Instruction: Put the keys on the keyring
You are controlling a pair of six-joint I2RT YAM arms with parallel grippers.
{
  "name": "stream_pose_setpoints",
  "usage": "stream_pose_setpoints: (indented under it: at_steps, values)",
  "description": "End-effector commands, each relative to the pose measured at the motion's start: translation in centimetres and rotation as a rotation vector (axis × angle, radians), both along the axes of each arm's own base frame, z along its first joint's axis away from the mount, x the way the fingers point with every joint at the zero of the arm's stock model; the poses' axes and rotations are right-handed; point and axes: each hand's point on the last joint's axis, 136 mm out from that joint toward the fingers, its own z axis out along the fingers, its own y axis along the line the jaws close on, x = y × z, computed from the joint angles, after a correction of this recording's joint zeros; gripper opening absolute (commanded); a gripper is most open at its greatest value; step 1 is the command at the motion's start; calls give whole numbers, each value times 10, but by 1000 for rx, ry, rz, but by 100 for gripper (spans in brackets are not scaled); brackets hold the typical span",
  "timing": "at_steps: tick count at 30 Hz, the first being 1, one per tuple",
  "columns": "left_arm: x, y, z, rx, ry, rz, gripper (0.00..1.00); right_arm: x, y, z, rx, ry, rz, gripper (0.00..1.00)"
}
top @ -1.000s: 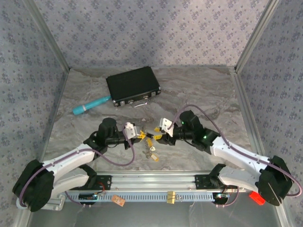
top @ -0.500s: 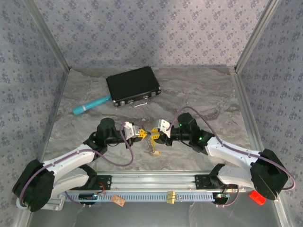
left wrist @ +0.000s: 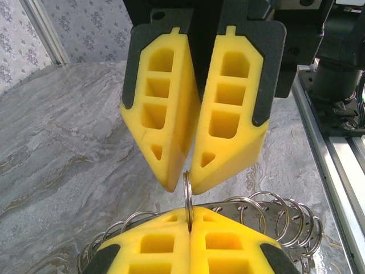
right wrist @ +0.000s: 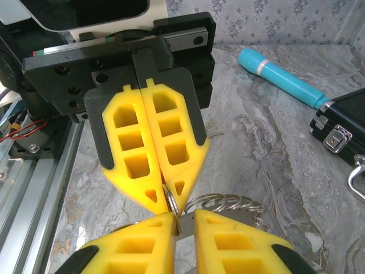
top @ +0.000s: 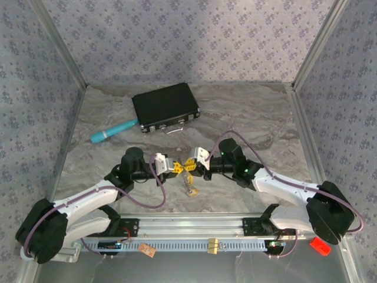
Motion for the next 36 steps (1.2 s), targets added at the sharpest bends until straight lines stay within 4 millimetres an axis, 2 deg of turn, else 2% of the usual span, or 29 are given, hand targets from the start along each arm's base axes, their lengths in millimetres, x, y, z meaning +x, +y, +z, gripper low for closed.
stream_pose_setpoints:
  at_steps: [1,3,5,8,11,13,17,21,28,32,36]
  values:
    - [-7,-6,16,-42,-46,-58,0,-2,9,18,43,-21,37,13]
    - [-7,-7,16,-42,-43,-60,0,-3,10,17,40,-15,49,9]
    - [-7,-7,17,-43,-41,-60,0,-5,11,17,36,-5,65,0]
    - [-2,-6,15,-26,-27,-36,1,-6,12,16,8,-1,75,0]
    - [2,-4,8,49,-9,-1,25,-5,8,11,-79,-24,63,0]
    - [4,-2,3,102,-12,13,30,-5,3,6,-157,-42,59,0]
    - [5,1,-1,141,-9,19,30,-4,-5,-3,-311,-84,59,0]
    - [5,-1,1,139,-12,15,26,-6,-5,-4,-396,-117,85,0]
    - [2,-1,5,129,-18,-1,23,-7,0,-7,-477,-148,113,0]
    - [1,-2,6,123,-17,-6,22,-8,6,-4,-467,-152,126,0]
    - [2,-3,8,110,-16,-6,15,-11,13,-1,-453,-154,141,0]
